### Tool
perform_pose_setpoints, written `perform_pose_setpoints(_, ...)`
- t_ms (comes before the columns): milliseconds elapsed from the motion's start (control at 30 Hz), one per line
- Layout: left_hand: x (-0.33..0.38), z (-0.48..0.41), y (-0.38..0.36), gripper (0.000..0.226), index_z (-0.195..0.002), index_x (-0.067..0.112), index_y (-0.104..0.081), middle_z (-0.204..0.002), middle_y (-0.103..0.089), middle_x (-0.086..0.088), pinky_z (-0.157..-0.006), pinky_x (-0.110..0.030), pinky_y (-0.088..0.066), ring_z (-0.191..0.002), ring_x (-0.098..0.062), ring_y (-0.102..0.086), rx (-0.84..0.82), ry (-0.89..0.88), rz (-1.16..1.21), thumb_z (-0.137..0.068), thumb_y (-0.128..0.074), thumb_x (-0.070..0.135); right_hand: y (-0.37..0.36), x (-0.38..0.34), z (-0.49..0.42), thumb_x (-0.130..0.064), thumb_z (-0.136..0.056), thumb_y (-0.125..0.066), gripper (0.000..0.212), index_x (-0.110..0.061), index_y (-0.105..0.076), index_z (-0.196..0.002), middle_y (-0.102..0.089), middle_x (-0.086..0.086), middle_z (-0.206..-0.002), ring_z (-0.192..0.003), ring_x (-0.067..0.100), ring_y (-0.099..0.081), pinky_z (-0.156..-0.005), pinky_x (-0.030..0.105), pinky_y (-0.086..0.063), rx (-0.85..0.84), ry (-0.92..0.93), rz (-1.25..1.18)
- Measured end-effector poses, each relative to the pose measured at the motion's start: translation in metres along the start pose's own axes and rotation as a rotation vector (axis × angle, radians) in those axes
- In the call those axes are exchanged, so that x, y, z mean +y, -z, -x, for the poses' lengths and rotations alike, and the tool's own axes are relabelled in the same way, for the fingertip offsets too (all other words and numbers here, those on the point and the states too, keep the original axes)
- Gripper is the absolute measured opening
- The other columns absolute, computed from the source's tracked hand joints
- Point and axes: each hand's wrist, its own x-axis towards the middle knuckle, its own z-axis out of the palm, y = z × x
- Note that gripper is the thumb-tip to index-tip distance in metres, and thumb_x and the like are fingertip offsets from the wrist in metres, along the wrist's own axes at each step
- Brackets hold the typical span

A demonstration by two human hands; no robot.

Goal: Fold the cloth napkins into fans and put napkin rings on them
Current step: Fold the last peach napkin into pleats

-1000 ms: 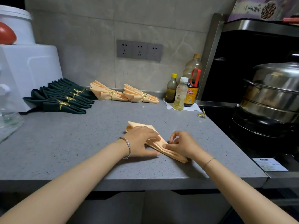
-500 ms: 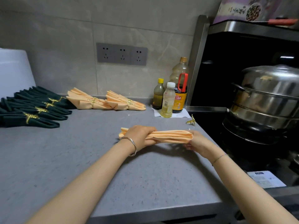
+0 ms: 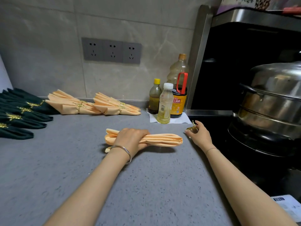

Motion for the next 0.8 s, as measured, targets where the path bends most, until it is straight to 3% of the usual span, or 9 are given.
perform_pose_setpoints(100, -0.004, 0.002, 0.002, 0.032, -0.124, 0.037, -0.053, -0.119, -0.064, 0.007, -0.091, -0.028, -0.042, -0.11, -0.016, -0.057, 0.005, 0.024, -0.011, -0.094, -0.051, 0.046, -0.005, 0.001, -0.005, -0.033, -0.082, -0.071, 0.049, -0.013, -0.056, -0.124, -0.065, 0.01, -0.117, -0.105, 0.026, -0.059, -0.087, 0.036, -0.048, 0.033, 0.036, 0.125)
perform_pose_setpoints(200, -0.006, 0.005, 0.006, 0.031, -0.123, 0.037, -0.054, -0.118, -0.064, 0.007, -0.088, -0.027, -0.04, -0.11, -0.017, -0.057, 0.012, 0.044, -0.022, -0.094, -0.05, 0.047, -0.001, -0.003, 0.003, -0.038, -0.078, -0.075, 0.046, -0.015, -0.061, -0.115, -0.067, 0.007, -0.109, -0.098, 0.024, -0.06, -0.082, 0.035, -0.05, 0.032, 0.099, 0.186)
perform_pose_setpoints(433, -0.017, 0.018, 0.014, 0.028, -0.12, 0.038, -0.055, -0.115, -0.065, 0.008, -0.08, -0.026, -0.038, -0.107, -0.017, -0.058, 0.011, 0.126, -0.004, -0.093, -0.052, 0.047, 0.033, -0.045, 0.056, -0.033, -0.071, -0.081, 0.052, -0.024, -0.059, -0.117, -0.062, -0.008, -0.113, -0.102, 0.005, -0.056, -0.092, 0.023, -0.046, -0.347, 0.447, 0.162)
perform_pose_setpoints(600, -0.015, 0.02, 0.017, 0.026, -0.117, 0.037, -0.057, -0.113, -0.065, 0.007, -0.082, -0.026, -0.038, -0.106, -0.017, -0.058, -0.025, 0.115, -0.011, -0.093, -0.052, 0.046, 0.033, -0.064, 0.075, -0.034, -0.073, -0.079, 0.053, -0.029, -0.055, -0.12, -0.062, -0.013, -0.113, -0.098, -0.002, -0.054, -0.092, 0.02, -0.045, -0.35, 0.571, 0.191)
perform_pose_setpoints(800, -0.009, 0.015, 0.015, 0.028, -0.121, 0.037, -0.056, -0.115, -0.065, 0.006, -0.091, -0.029, -0.04, -0.108, -0.018, -0.057, -0.063, 0.077, -0.039, -0.095, -0.05, 0.045, 0.018, -0.073, 0.089, -0.04, -0.074, -0.077, 0.051, -0.032, -0.052, -0.118, -0.064, -0.011, -0.116, -0.105, 0.011, -0.057, -0.092, 0.03, -0.048, -0.344, 0.696, 0.231)
